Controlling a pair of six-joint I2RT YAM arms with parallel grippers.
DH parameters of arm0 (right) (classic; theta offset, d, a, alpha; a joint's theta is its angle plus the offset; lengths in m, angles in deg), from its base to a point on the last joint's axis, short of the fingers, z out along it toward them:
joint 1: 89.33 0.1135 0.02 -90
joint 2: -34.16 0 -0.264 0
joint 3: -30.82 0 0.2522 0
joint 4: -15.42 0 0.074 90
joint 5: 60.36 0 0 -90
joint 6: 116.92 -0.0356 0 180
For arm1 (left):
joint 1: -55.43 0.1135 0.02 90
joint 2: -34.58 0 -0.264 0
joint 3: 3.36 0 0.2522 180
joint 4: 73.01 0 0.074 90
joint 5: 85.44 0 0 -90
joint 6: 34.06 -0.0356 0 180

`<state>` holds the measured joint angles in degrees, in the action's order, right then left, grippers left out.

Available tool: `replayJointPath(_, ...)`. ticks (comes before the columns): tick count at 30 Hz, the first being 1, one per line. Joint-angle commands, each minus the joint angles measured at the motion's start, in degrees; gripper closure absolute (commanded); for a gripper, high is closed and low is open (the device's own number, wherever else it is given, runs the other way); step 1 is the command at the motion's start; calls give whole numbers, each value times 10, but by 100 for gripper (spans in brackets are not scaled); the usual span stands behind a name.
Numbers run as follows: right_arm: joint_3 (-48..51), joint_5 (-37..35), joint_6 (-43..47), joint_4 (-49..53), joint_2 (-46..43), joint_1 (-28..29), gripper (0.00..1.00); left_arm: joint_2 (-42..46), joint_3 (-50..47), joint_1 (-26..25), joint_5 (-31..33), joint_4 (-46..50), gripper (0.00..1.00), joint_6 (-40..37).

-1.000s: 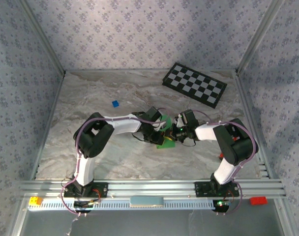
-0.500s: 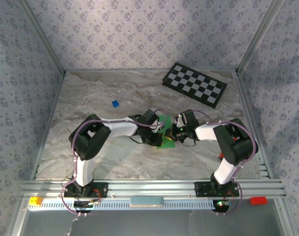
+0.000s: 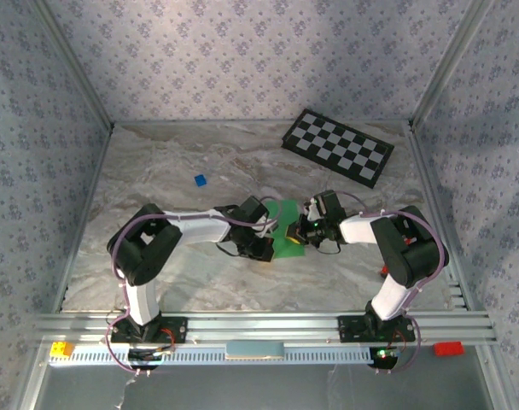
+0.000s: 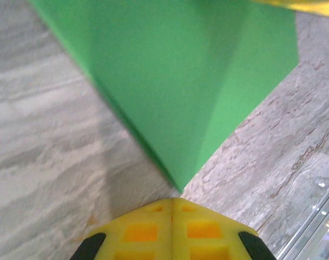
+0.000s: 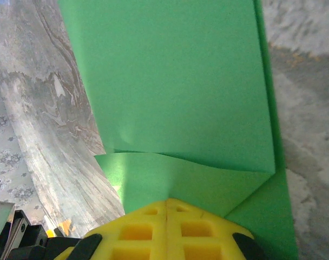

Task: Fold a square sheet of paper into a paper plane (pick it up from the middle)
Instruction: Fold the triangle a second time at the center of the table.

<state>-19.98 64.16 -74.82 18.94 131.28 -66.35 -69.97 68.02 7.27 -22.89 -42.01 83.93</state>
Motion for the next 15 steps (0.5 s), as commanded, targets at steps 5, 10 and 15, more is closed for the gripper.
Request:
replayJointPath(5, 8, -62, 9, 72, 13, -10, 100, 73, -2, -5, 12, -12, 100, 15)
replayJointPath(10, 9, -59, 6, 64, 14, -9, 100, 31, 57, 0, 6, -20, 99, 24)
replayJointPath(15, 9, -55, 3, 59, 17, -6, 100, -34, 116, -1, 26, 10, 100, 22)
